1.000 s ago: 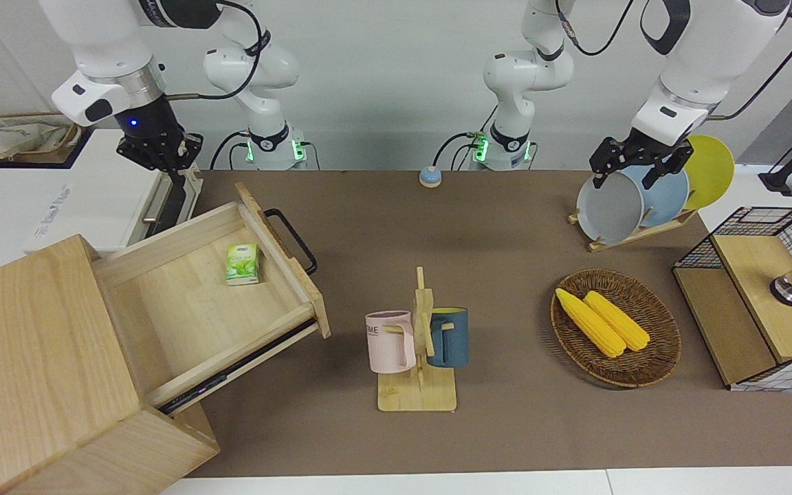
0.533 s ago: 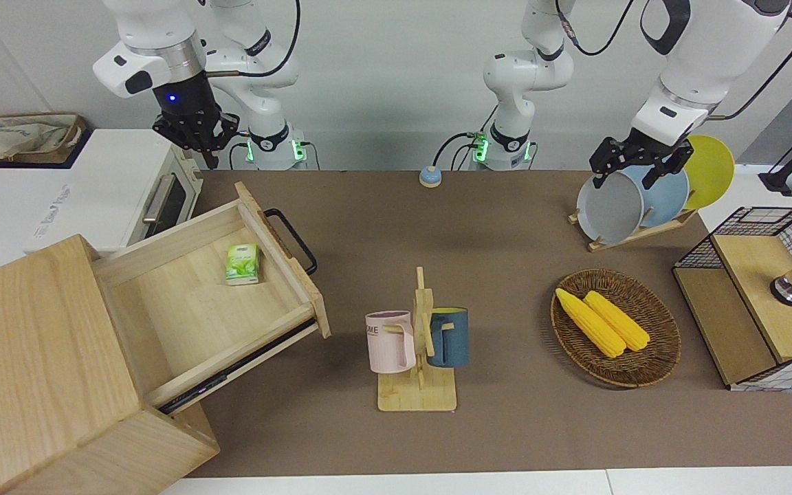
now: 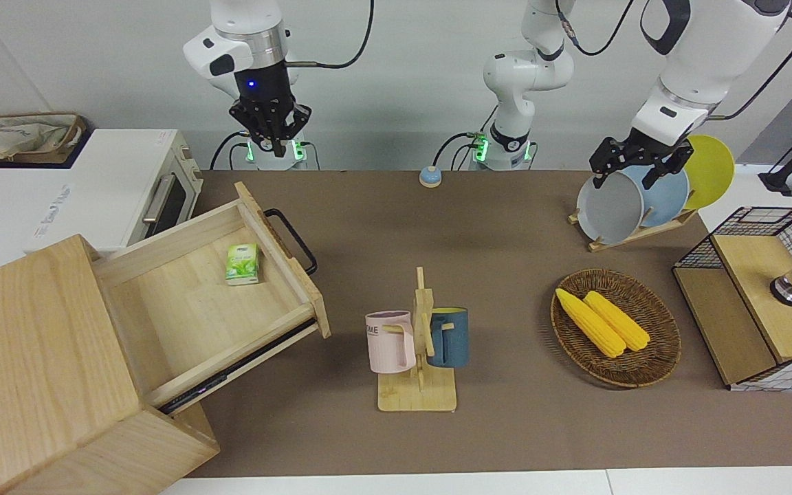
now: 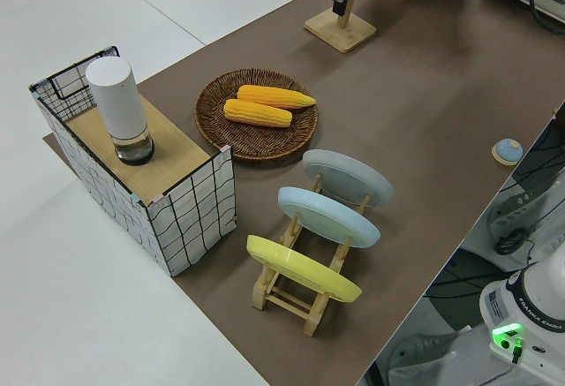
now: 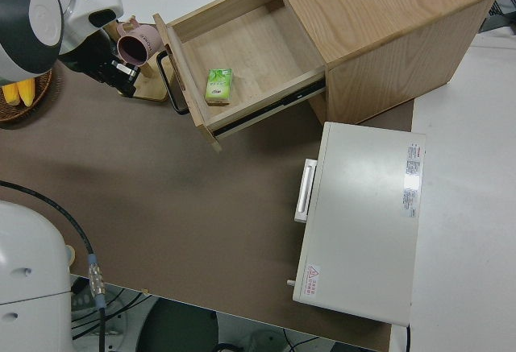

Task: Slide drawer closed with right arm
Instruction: 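Move the right gripper toward the front face of the open drawer, then push the drawer front with the right gripper into the cabinet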

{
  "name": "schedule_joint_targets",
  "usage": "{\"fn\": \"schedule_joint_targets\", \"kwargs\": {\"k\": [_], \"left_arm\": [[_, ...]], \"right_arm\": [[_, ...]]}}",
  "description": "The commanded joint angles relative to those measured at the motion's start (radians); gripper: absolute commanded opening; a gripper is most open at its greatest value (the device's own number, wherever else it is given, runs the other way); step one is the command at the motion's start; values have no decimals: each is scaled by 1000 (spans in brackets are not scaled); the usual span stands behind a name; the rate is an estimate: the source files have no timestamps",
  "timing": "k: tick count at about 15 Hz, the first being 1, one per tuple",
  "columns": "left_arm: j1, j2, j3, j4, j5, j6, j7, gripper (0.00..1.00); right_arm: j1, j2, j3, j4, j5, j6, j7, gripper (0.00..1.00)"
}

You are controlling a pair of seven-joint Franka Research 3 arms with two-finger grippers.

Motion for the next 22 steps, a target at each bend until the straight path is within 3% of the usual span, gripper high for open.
{"fn": "schedule_joint_targets", "kwargs": {"k": [1,5,14,22], "left_arm": [[-7,-3,0,10,18,-18,-10,993],[-7,-4,0,10,18,-18,-10,993],[-7,-4,0,10,18,-18,-10,993],[-7,-4,0,9,18,-18,-10,993]], "right_arm": [[58,52,19,16,-8,20,203,0],[112,104,19,14,-8,78,392,0],[110,257,20,14,-35,136,728,0],[98,328,20,14,-113,185,790,0]]}}
